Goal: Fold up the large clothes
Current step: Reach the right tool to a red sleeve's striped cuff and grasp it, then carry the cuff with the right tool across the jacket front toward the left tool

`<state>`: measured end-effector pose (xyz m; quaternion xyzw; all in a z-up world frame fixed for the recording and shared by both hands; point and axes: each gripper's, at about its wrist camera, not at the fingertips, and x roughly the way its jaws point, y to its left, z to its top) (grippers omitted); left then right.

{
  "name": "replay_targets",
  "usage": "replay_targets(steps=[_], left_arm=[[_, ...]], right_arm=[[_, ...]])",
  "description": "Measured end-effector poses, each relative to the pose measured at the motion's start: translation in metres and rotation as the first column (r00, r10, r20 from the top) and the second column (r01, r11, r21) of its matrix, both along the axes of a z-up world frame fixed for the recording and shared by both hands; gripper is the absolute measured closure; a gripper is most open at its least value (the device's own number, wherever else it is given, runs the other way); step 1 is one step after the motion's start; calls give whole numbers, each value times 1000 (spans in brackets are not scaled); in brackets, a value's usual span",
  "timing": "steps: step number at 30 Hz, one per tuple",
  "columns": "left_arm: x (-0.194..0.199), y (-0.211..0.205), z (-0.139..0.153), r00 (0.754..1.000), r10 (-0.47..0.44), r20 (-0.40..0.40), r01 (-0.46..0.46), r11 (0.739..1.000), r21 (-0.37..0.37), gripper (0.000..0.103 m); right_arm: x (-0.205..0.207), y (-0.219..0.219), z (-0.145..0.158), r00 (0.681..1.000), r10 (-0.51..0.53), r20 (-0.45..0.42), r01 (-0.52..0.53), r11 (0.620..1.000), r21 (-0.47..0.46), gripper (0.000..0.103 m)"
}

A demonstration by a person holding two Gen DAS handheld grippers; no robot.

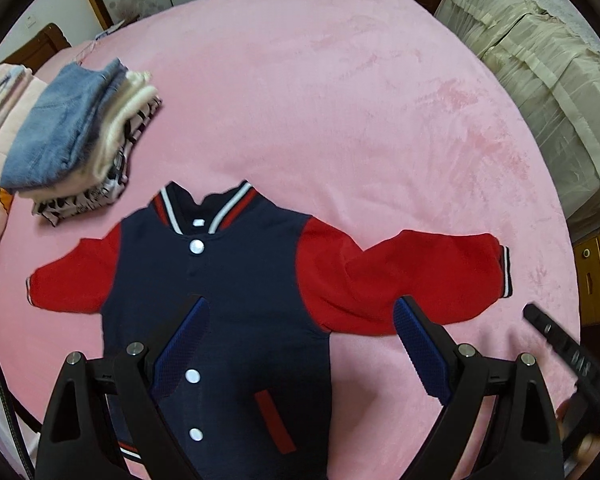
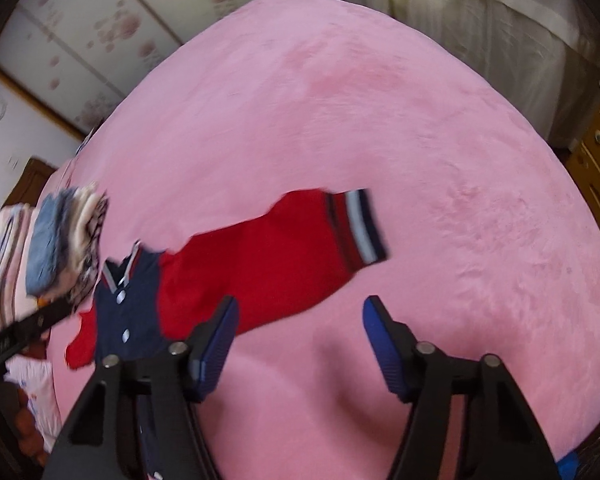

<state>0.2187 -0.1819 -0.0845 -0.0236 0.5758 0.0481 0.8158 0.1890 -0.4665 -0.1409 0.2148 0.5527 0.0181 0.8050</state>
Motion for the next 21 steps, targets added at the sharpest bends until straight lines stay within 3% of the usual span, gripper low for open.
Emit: replay_targets(steps=[4, 10, 17, 19, 20, 21], left_arm=[[12, -5, -22, 1000, -1, -15, 1, 1000, -16, 11], [38, -23, -52, 1000, -14, -21, 13, 999, -34, 11], [61, -34, -69, 999, -13, -33, 11, 997, -74, 11], [61, -32, -71, 999, -12, -39, 9, 997, -78, 11], [60, -31, -72, 999, -11, -44, 7, 997, -81, 11], [59, -30, -73, 999, -8, -48, 4, 997, -82, 11]], right_arm=[[17, -25, -24, 999, -51, -18, 52, 999, 10, 56], [40, -36, -58, 995, -84, -47, 84, 996, -6, 56], [57, -18, -81, 997, -38, -66, 36, 999, -37, 56], [59, -16, -82, 998, -7, -54, 6, 1000, -11, 76], [60, -14, -83, 998, 6, -56, -7, 1000, -25, 78], [60, -13, -82, 998, 16, -55, -18, 999, -39, 86]])
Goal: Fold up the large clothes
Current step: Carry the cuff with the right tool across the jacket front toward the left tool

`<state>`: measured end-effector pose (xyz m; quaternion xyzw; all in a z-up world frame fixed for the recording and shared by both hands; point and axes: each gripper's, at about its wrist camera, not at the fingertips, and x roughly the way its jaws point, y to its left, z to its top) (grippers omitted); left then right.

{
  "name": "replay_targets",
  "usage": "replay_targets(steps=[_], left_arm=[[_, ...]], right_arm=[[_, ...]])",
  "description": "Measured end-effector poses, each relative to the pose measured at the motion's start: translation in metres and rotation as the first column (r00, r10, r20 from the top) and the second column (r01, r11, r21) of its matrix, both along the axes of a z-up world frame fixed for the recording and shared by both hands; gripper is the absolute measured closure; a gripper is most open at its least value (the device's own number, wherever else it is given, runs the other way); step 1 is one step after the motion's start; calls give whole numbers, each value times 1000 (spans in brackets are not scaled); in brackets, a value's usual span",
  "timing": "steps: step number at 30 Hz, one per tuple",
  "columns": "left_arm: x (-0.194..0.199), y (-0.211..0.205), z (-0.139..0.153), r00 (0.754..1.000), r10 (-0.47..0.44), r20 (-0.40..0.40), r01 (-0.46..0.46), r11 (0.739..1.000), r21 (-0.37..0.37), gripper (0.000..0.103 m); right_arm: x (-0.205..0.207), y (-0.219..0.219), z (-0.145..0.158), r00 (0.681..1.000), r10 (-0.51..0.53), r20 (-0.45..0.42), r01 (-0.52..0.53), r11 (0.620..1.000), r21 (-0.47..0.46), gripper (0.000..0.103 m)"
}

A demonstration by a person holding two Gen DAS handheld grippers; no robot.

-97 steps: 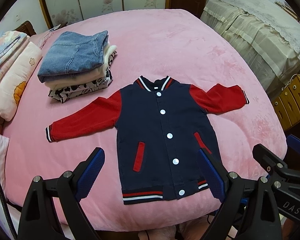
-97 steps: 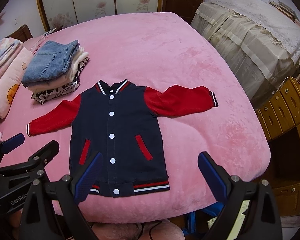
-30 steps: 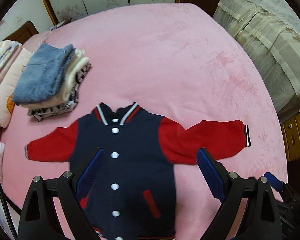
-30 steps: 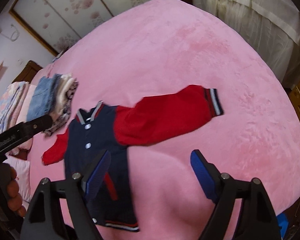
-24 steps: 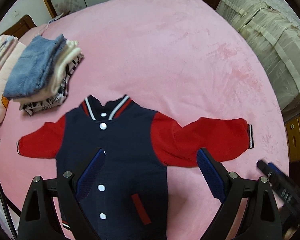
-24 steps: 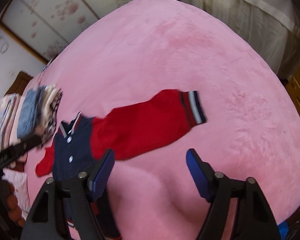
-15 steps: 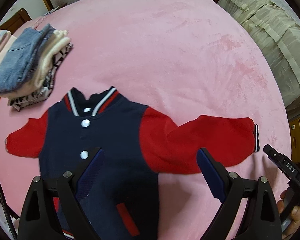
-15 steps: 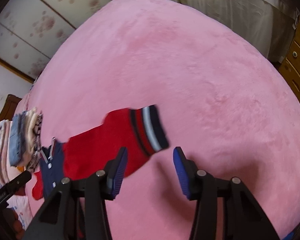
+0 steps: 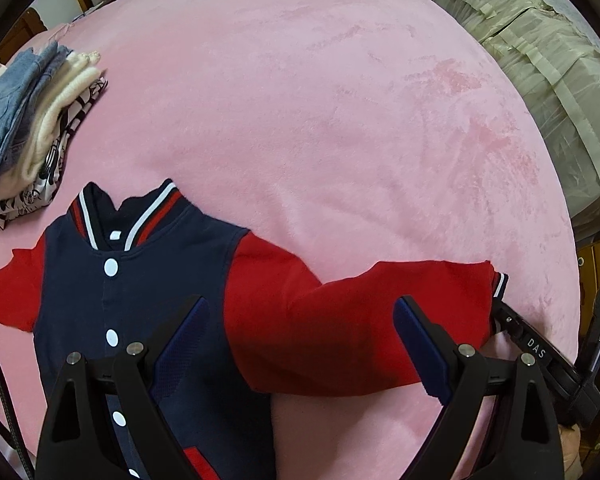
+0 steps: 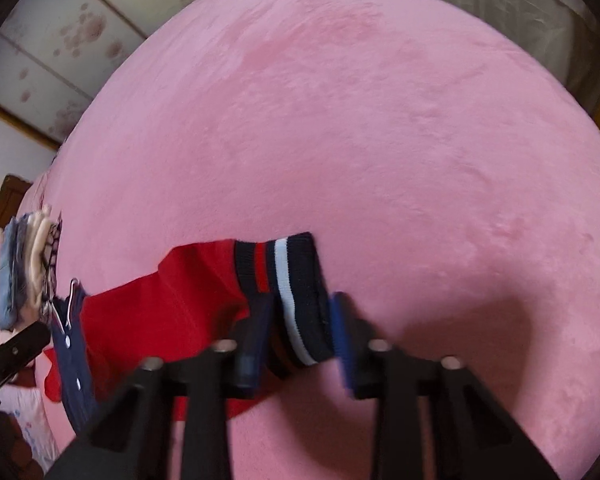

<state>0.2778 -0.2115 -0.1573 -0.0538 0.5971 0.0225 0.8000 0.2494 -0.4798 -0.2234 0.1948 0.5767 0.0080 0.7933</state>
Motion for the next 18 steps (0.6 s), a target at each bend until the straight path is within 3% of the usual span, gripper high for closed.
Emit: replay_targets(steps=[1, 6, 11, 15, 18], left_arm=[[-1, 2, 0, 1000, 4, -5, -4, 1000, 0, 11], [-12, 25, 5, 1000, 30, -8, -30, 1000, -4, 11], [-31, 60, 14, 998, 61, 4, -61, 998, -9, 11], [-44, 95, 19, 995, 94, 10, -94, 995, -18, 11], [-54, 123, 23, 992, 125, 23, -124, 992, -38, 11]], right_arm=[[0, 0, 0, 1000, 10, 0, -10, 1000, -9, 95], [-4, 2, 26, 998, 33, 47, -33, 999, 3, 96], [-22, 31, 82, 982, 96, 164, -108, 992, 68, 96], [-38, 83, 127, 944, 203, 260, -235, 967, 99, 96], [-47, 133, 138, 913, 288, 290, -323, 943, 82, 96]])
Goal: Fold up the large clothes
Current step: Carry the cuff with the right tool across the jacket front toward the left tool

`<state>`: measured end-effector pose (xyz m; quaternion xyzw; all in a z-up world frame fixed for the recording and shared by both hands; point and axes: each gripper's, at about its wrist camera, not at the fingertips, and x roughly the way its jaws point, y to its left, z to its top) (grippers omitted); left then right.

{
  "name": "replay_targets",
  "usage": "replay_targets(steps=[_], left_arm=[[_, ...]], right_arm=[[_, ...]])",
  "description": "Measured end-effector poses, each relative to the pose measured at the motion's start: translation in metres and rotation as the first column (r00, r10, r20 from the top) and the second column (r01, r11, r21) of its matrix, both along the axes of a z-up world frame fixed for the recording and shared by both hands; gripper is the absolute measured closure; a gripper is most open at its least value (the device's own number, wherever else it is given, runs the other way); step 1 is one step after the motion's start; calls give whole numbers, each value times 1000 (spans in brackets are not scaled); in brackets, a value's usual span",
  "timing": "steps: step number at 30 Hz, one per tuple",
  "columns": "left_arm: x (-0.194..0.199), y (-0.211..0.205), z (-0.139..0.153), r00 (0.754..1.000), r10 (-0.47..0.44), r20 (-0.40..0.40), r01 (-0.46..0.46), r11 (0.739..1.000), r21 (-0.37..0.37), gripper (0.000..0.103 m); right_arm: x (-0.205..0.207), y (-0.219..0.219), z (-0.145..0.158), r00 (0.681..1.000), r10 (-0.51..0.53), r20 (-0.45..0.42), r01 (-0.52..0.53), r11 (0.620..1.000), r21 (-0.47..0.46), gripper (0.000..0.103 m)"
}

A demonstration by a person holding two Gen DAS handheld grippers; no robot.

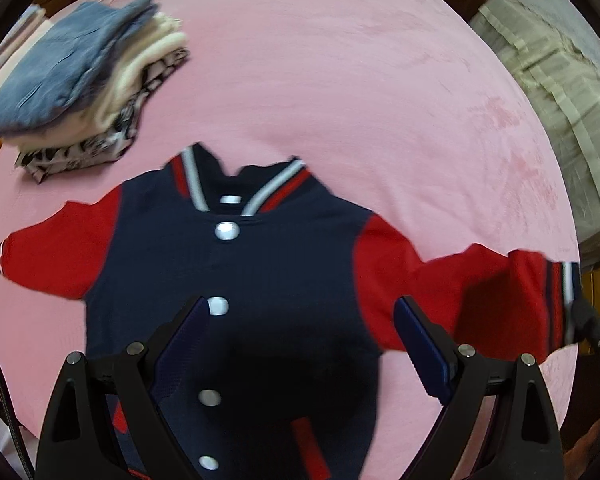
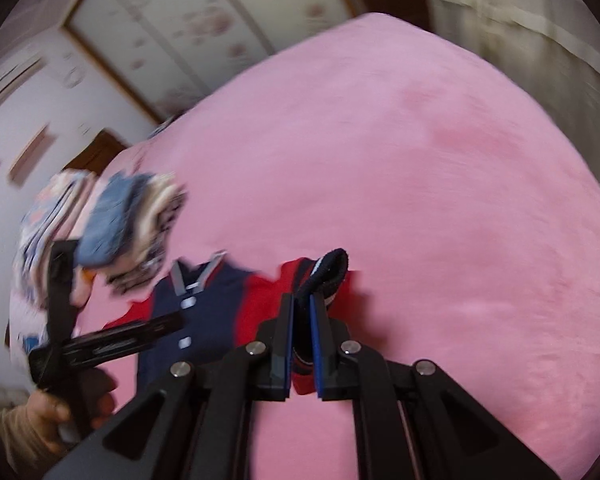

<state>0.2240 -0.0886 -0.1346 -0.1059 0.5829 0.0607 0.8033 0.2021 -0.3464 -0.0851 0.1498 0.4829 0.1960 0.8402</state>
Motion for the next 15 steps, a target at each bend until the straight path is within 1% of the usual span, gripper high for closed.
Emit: replay_targets(steps=[2, 4, 7, 9, 12, 14, 15], left_arm=[[-5, 18, -1, 1000, 13, 7, -13, 1000, -18, 11], [-9, 37, -5, 1000, 23, 7, -23, 999, -31, 11], [-15, 64, -17, 1000, 20, -3, -20, 999, -49, 11], [-19, 79, -29, 1000, 9, -15, -10, 998, -69, 11], [-24, 91, -48, 999, -12, -32, 7, 991, -132, 11], [-25, 95, -61, 999, -28, -45, 18, 980, -200, 11], [-26, 96, -67, 998, -33, -51, 21, 973, -231, 11]], right_arm=[[-4, 33, -4, 999, 51, 2, -51, 999, 5, 96], [-10, 69, -16, 995, 103, -6, -103, 995, -2, 96], [-21, 123, -41, 986, 167, 1, -166, 984, -66, 95], [-31, 144, -57, 984, 177, -3, -176, 980, -93, 95], [-35, 160, -79, 987, 156, -43, -160, 982, -101, 92], [-43, 162, -84, 990, 139, -36, -142, 984, -111, 92], [-46, 161, -84, 989, 142, -30, -145, 984, -107, 90]])
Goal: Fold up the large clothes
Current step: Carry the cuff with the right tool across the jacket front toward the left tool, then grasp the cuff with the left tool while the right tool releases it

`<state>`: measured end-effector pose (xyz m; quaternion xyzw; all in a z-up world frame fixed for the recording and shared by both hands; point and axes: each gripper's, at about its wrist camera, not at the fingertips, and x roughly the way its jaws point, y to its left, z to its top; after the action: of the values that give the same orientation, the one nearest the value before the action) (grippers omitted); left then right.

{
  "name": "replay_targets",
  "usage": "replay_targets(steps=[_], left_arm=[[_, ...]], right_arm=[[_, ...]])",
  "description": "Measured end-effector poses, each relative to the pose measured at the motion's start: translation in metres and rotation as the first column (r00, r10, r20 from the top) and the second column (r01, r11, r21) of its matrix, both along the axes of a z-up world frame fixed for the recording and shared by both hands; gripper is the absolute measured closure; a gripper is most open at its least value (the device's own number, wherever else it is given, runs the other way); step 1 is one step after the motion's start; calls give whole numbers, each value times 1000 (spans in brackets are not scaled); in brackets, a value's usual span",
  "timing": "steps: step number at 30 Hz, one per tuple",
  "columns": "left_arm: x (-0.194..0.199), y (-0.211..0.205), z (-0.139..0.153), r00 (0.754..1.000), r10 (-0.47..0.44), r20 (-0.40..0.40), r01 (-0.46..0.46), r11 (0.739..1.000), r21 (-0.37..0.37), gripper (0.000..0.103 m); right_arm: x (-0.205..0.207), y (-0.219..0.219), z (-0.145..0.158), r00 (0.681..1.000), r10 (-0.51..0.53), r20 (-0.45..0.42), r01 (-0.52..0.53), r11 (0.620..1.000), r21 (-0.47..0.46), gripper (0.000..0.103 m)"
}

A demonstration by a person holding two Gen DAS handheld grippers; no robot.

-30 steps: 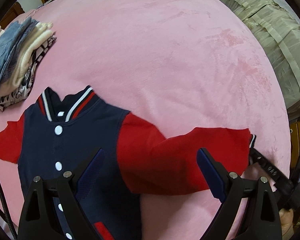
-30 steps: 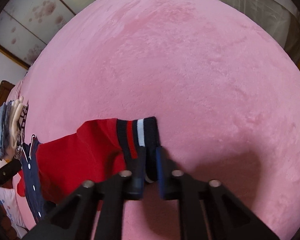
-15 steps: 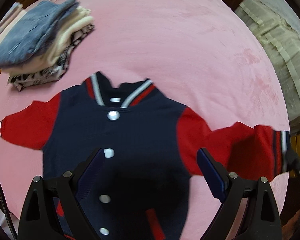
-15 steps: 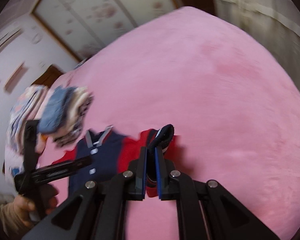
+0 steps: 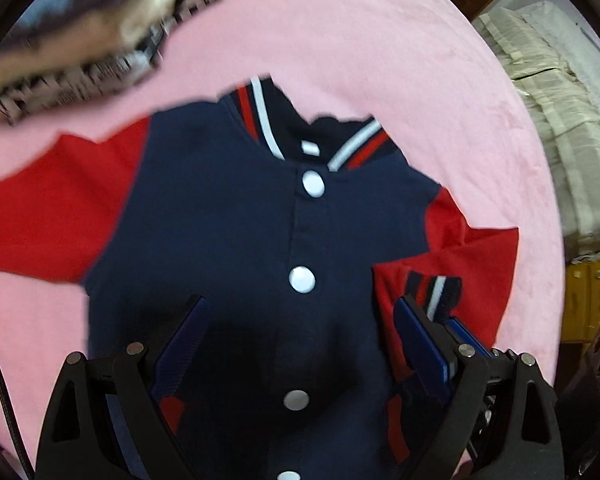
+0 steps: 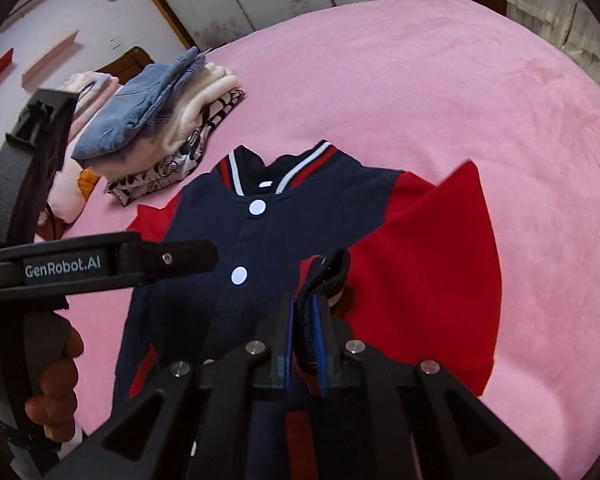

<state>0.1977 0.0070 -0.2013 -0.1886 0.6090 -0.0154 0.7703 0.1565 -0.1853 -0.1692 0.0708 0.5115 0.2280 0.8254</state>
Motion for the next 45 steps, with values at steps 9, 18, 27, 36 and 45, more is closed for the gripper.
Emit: replay_targets(steps=[9, 18, 27, 36, 45], left_arm=[[-2, -18, -12, 994, -96, 42, 103, 974, -201, 11], [7, -39, -18, 988, -152, 14, 151, 962, -226, 11], [14, -79, -16, 980, -197, -15, 193, 974, -121, 13], [24, -83, -21, 985, -164, -58, 162, 986, -41, 92], [37, -29, 45, 993, -43, 106, 43, 999, -2, 93]], right_arm=[[-28, 3, 12, 993, 104, 52, -104, 995, -5, 67], [-37, -4, -5, 998, 70, -4, -70, 997, -16, 67], [-45, -13, -8, 998, 54, -10, -55, 998, -31, 67], [-44, -46, -17, 998, -27, -51, 25, 998, -51, 67], [-36, -74, -19, 994, -102, -42, 99, 992, -75, 67]])
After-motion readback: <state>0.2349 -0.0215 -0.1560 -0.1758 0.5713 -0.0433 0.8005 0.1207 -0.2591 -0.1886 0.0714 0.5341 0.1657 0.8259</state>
